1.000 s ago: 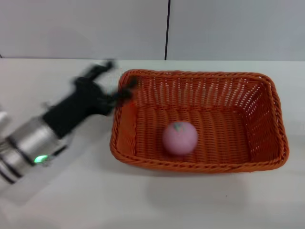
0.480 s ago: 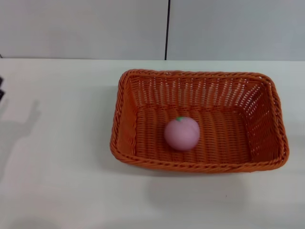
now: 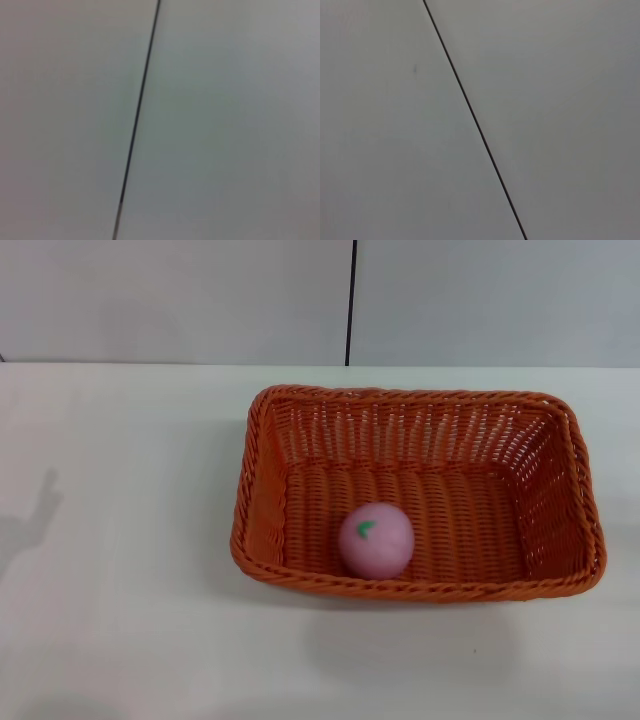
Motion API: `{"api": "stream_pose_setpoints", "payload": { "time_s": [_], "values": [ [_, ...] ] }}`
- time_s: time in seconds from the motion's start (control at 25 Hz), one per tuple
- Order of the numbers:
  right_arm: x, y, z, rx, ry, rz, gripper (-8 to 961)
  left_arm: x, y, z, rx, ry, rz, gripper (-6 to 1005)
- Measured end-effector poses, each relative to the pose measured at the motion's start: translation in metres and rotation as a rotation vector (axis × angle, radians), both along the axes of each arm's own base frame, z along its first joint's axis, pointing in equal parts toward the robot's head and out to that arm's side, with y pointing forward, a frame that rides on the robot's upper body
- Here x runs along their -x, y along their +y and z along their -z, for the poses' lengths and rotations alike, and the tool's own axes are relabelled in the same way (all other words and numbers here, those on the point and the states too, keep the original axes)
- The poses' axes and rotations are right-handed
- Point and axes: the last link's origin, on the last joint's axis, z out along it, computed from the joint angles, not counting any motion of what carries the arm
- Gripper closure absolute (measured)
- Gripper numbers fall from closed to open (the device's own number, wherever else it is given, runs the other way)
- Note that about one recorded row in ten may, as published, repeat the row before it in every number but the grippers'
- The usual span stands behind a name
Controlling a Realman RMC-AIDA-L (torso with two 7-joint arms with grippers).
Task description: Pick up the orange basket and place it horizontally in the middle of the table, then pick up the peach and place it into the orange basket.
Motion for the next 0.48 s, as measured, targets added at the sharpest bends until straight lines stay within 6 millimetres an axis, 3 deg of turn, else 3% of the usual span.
{"api": "stream_pose_setpoints", "payload": {
  "time_s": [0.48],
  "values": [
    [0.0024,0.0005,0.0009,-0.01,-0.037,-0.001,391,-0.0035,0.0024,0.004,0.018,0.005,0.018,189]
  ]
}}
